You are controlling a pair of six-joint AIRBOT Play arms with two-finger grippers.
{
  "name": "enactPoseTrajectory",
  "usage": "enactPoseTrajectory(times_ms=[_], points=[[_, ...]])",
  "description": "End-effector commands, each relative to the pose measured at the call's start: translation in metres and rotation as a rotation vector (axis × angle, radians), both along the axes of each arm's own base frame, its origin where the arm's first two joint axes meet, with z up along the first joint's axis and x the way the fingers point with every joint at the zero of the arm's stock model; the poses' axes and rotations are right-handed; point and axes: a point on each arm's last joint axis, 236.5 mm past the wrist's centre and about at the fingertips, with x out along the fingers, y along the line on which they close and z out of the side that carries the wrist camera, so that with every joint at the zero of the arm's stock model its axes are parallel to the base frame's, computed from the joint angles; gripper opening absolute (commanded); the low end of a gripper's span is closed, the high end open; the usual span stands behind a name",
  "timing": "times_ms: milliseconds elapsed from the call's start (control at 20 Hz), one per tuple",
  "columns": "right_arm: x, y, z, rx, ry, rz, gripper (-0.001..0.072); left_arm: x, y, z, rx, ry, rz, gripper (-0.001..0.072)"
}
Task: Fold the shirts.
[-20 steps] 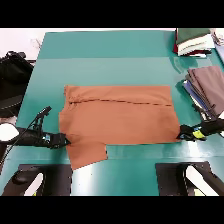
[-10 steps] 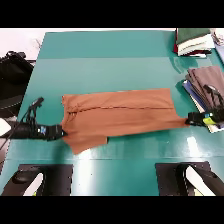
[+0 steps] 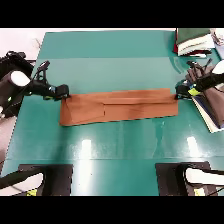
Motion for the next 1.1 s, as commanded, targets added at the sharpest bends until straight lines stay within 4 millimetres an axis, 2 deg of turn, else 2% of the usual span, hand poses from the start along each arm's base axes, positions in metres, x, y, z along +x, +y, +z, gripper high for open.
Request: enactPoseTrajectory(times_ms=[0, 50, 100, 150, 250, 300, 350, 400, 500, 550, 600, 650, 750, 850, 900, 1050], points=[[0.036, 0.012, -0.007, 0.07, -0.009, -0.004, 0.0132, 0.042, 0.001, -0.01, 0.01, -0.019, 0.001, 0.0119], [0.046, 0.016, -0.002, 0.127, -0.036, -0.004, 0.032, 0.046, 0.001, -0.009, 0.009, -0.028, 0.008, 0.0457], [0.052, 0.019, 0.004, 0.182, -0.064, 0.008, 0.0381, 0.047, 0.001, -0.008, 0.008, -0.032, 0.008, 0.0578], [0.055, 0.018, 0.008, 0.224, -0.086, 0.002, 0.0386, 0.045, 0.0, -0.007, 0.008, -0.024, 0.001, 0.0541], [0.052, -0.005, 0.008, 0.228, -0.089, -0.023, 0.0388, 0.034, -0.003, -0.011, 0.005, 0.019, -0.021, 0.0541], [0.046, -0.018, 0.005, 0.236, -0.07, -0.047, 0.0432, 0.029, -0.004, -0.012, 0.005, 0.041, -0.033, 0.0541], [0.038, -0.031, -0.001, 0.247, -0.044, -0.081, 0.0522, 0.026, -0.004, -0.013, 0.003, 0.053, -0.038, 0.0541], [0.03, -0.043, -0.01, 0.26, -0.018, -0.122, 0.0532, 0.024, -0.006, -0.013, -0.005, 0.06, -0.04, 0.054], [0.008, -0.057, -0.035, 0.297, 0.065, -0.179, 0.0531, 0.026, -0.015, -0.008, -0.054, 0.055, -0.029, 0.0539], [-0.002, -0.059, -0.05, 0.321, 0.102, -0.188, 0.053, 0.028, -0.02, -0.004, -0.085, 0.05, -0.022, 0.038], [-0.007, -0.054, -0.06, 0.366, 0.118, -0.187, 0.053, 0.03, -0.024, -0.001, -0.11, 0.041, -0.019, 0.0074], [-0.006, -0.043, -0.068, 0.432, 0.121, -0.19, 0.0527, 0.032, -0.03, 0.002, -0.118, 0.021, -0.034, 0.003], [0.0, -0.025, -0.08, 0.515, 0.12, -0.202, 0.0519, 0.032, -0.044, 0.004, -0.117, 0.001, -0.056, 0.0028], [0.012, -0.006, -0.09, 0.563, 0.105, -0.194, 0.0505, 0.032, -0.068, 0.006, -0.116, -0.029, -0.095, 0.0028], [0.019, 0.005, -0.092, 0.58, 0.096, -0.185, 0.0463, 0.033, -0.081, 0.008, -0.116, -0.055, -0.109, 0.0028], [0.031, 0.032, -0.085, 0.598, 0.042, -0.103, 0.0067, 0.039, -0.126, 0.01, -0.134, -0.124, -0.127, 0.0027]])
